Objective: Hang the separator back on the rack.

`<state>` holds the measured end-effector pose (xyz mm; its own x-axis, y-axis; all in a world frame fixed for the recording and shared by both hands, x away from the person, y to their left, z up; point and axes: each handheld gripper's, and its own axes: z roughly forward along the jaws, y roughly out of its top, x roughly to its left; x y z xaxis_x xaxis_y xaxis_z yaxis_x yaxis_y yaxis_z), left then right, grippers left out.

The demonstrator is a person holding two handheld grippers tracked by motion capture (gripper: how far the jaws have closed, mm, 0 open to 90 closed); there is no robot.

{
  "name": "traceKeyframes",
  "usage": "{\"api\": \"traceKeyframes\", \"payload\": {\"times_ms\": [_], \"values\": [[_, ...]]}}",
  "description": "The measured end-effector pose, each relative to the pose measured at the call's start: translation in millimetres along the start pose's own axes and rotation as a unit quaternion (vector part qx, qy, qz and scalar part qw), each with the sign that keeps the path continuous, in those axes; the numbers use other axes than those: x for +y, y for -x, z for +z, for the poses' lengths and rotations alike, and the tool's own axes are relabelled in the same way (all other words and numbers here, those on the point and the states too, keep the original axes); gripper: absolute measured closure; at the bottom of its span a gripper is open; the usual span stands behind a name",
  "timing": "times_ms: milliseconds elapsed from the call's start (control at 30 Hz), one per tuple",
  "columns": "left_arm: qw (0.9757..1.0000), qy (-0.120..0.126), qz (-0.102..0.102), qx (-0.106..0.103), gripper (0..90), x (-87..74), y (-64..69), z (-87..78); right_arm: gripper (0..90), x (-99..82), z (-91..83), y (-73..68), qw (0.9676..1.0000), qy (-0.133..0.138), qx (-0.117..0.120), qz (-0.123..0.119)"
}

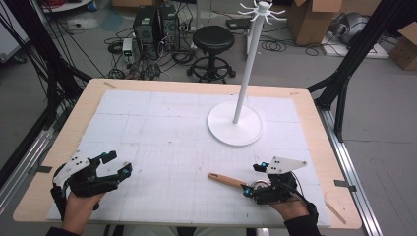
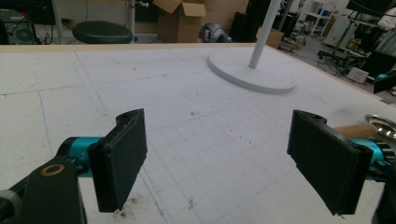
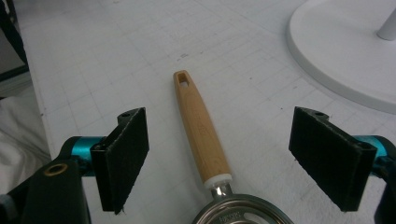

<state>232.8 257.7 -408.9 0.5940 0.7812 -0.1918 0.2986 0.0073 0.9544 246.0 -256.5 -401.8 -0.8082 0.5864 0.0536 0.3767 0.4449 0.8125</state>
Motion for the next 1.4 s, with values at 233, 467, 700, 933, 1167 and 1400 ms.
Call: {"api": "traceKeyframes", "payload": {"times_ms": [233, 467, 700, 933, 1167, 1400], "values": [[1.0000, -0.003, 0.004, 0.000, 20.3, 0.5, 3.7, 1.3, 19.4, -0.4, 8.8, 2.4, 0.9998, -0.016, 0.007, -0.007], [1.0000, -0.006, 0.002, -0.004, 20.5, -0.1, 4.3, 3.4, 27.2, -2.8, 16.8, 2.9, 0.9987, -0.043, 0.017, -0.019], [0.9999, -0.009, -0.006, -0.010, 21.0, -0.3, 3.9, 3.9, 36.1, -5.3, 31.0, 7.5, 0.9952, -0.086, 0.025, -0.039], [0.9999, -0.011, -0.008, -0.011, 21.1, -0.9, 4.2, 4.9, 43.8, -5.1, 37.5, 9.2, 0.9925, -0.105, 0.037, -0.051], [0.9998, -0.012, -0.009, -0.013, 21.3, -1.0, 4.0, 5.3, 53.8, -5.1, 42.4, 8.2, 0.9895, -0.117, 0.047, -0.071], [0.9996, -0.010, -0.021, -0.017, 21.5, -1.2, 3.8, 5.7, 59.7, -5.1, 46.9, 6.8, 0.9862, -0.129, 0.055, -0.089]]}}
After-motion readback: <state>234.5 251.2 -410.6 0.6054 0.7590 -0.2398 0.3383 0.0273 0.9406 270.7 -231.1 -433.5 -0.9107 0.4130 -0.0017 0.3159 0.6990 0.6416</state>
